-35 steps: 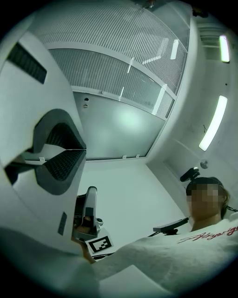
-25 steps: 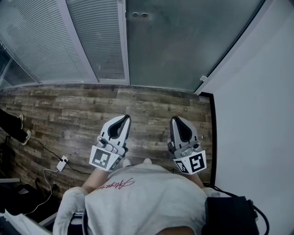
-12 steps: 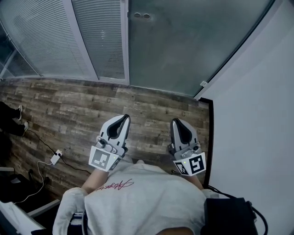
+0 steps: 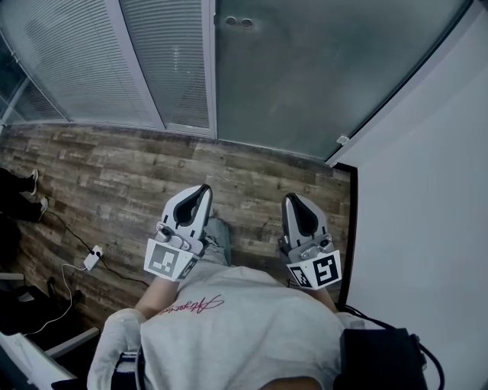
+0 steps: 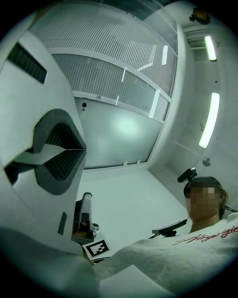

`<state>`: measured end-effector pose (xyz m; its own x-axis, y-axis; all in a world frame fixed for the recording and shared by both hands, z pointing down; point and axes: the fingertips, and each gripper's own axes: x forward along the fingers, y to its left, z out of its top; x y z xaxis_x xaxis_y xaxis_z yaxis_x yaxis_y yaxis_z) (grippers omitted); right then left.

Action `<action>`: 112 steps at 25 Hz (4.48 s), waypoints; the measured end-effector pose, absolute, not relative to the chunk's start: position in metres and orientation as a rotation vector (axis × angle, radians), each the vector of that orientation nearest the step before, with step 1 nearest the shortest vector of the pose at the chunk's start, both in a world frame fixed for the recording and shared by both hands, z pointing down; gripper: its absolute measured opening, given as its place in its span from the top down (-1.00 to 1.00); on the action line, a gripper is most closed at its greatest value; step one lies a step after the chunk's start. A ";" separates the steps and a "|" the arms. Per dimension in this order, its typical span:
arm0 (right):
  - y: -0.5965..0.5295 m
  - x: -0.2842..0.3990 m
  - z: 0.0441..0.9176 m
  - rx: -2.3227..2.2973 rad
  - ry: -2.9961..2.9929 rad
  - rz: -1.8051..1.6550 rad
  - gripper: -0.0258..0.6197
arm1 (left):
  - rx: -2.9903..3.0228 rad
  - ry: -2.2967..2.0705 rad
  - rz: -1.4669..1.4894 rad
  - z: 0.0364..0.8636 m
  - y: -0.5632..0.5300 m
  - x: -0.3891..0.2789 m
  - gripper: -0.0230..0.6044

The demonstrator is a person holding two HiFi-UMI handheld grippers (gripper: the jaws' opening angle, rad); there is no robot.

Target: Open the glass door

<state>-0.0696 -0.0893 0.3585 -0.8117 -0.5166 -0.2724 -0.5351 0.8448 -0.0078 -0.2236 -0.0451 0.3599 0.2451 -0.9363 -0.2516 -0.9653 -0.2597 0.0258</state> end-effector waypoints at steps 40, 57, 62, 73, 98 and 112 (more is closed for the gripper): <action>-0.429 -0.276 0.369 -1.145 2.759 0.020 0.84 | -2.562 1.606 0.351 0.346 -0.376 -0.412 0.87; -0.648 -0.405 0.392 -1.328 2.817 -0.030 0.44 | -2.405 1.987 0.275 0.370 -0.375 -0.456 0.87; -0.669 -0.419 0.389 -1.418 2.771 0.010 0.44 | -2.361 2.056 0.228 0.378 -0.364 -0.469 0.87; -0.677 -0.425 0.382 -1.533 2.702 0.066 0.44 | -2.292 2.122 0.255 0.374 -0.350 -0.485 0.87; -0.644 -0.414 0.381 -1.543 2.679 0.015 0.57 | -2.368 2.043 0.252 0.383 -0.326 -0.493 0.87; -0.590 -0.398 0.380 -1.469 2.686 0.008 0.57 | -2.494 1.902 0.272 0.390 -0.305 -0.485 0.87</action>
